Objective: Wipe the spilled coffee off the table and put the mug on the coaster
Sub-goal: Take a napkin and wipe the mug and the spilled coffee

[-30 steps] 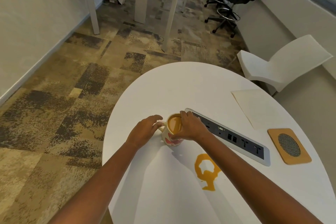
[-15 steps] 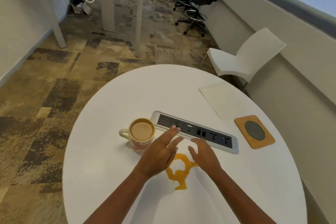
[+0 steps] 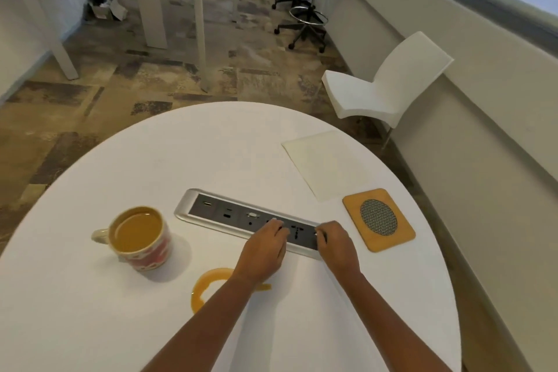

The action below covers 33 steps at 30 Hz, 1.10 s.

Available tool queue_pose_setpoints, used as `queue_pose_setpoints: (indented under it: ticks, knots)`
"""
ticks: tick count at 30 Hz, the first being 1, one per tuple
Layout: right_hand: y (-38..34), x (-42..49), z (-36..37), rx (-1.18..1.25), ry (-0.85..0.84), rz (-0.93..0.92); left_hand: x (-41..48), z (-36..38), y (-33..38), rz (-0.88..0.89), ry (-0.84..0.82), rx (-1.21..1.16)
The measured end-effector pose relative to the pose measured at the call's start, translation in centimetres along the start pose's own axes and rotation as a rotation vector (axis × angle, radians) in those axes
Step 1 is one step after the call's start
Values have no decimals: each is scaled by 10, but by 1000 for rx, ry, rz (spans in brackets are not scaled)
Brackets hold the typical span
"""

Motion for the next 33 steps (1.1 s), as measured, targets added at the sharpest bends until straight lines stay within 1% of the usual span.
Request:
queue_pose_setpoints:
  ticks: [3, 7, 11, 13, 17, 20, 23, 24, 25, 28, 31, 33]
  knots:
    - [5, 33, -10, -33, 28, -63, 23, 21, -4, -23, -52, 68]
    - [7, 76, -10, -108, -12, -122, 46, 39, -14, -112, -104, 132]
    - [10, 104, 6, -279, -88, -156, 59, 54, -22, -206, -153, 185]
    - [11, 112, 13, -362, -94, -174, 64, 60, -23, -236, -165, 191]
    - [8, 119, 18, -542, -25, -255, 71, 67, -23, -269, -193, 213]
    - [7, 121, 18, -601, 2, -293, 73, 70, -23, -307, -195, 203]
    - [-2, 114, -3, -685, 196, -310, 75, 70, -21, -324, -164, 185]
    - [-5, 111, -11, -664, 239, -311, 77, 69, -21, -329, -154, 180]
    - [-4, 110, -14, -644, 238, -298, 78, 69, -20, -336, -148, 181]
    - [4, 121, -5, -431, 90, -264, 84, 66, -20, -387, -108, 119]
    - [12, 126, -19, -147, 142, -210, 89, 61, -22, -497, 15, -117]
    - [15, 122, -25, -8, 125, -198, 93, 61, -25, -594, 109, -337]
Point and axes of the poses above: each hand's wrist, its own x-axis towards the middle knuckle, its own z-axis out of the palm, y = z × x, the point moved 9 cm from there along x, towards the middle knuckle, and after that the axes turned 5 degrees about z, right-handed, at the moved point
